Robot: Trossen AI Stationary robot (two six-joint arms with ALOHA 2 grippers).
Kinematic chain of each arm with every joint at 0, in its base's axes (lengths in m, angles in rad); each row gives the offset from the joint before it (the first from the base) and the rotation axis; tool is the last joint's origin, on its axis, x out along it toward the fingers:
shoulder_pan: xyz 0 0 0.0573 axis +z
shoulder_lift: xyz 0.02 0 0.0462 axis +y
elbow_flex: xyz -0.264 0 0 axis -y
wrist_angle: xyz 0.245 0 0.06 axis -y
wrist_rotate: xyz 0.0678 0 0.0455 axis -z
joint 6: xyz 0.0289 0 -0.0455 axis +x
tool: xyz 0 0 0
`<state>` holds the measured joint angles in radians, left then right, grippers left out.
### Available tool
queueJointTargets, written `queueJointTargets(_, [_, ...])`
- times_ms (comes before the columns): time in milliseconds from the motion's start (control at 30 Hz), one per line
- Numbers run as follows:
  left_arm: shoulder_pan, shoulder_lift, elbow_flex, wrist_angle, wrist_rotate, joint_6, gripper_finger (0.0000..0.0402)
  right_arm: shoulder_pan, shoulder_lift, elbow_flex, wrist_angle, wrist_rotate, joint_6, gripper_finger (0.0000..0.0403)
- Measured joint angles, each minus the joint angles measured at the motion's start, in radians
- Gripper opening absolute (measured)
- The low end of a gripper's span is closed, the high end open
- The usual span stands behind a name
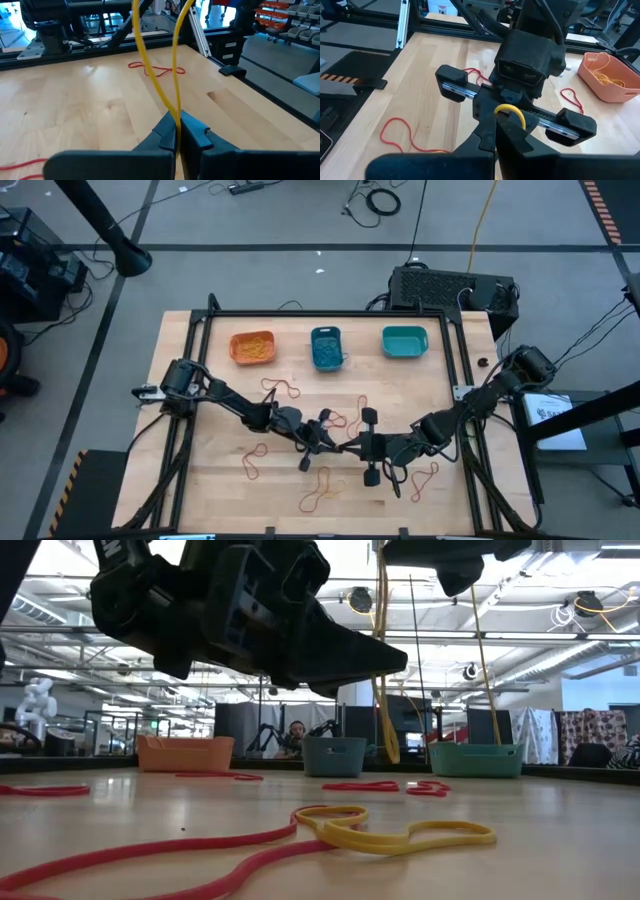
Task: Sort rubber bands into baskets
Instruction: Put the yellow rubber band into the orange bin
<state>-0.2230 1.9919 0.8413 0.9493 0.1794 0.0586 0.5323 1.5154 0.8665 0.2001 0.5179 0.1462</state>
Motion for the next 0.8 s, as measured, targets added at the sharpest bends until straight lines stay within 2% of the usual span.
queueJointTargets(167, [0.001, -0.026, 0.000, -0.057, 0.000, 0.000, 0.0005, 0.000, 0.000, 0.000, -0.028, 0.000, 0.022, 0.0012])
queueJointTargets(400, [0.005, -0.164, 0.000, -0.304, -0.012, 0.006, 0.0004, -0.002, 0.000, 0.000, -0.123, 0.010, 0.084, 0.0056])
queueJointTargets(600, [0.042, -0.371, 0.000, -0.692, -0.141, 0.038, 0.0003, -0.003, 0.000, 0.000, -0.167, 0.010, 0.123, 0.0083])
queueJointTargets(800, [0.117, -0.558, 0.000, -1.043, -0.344, 0.119, 0.0003, -0.002, 0.000, 0.000, -0.169, 0.010, 0.123, 0.0091])
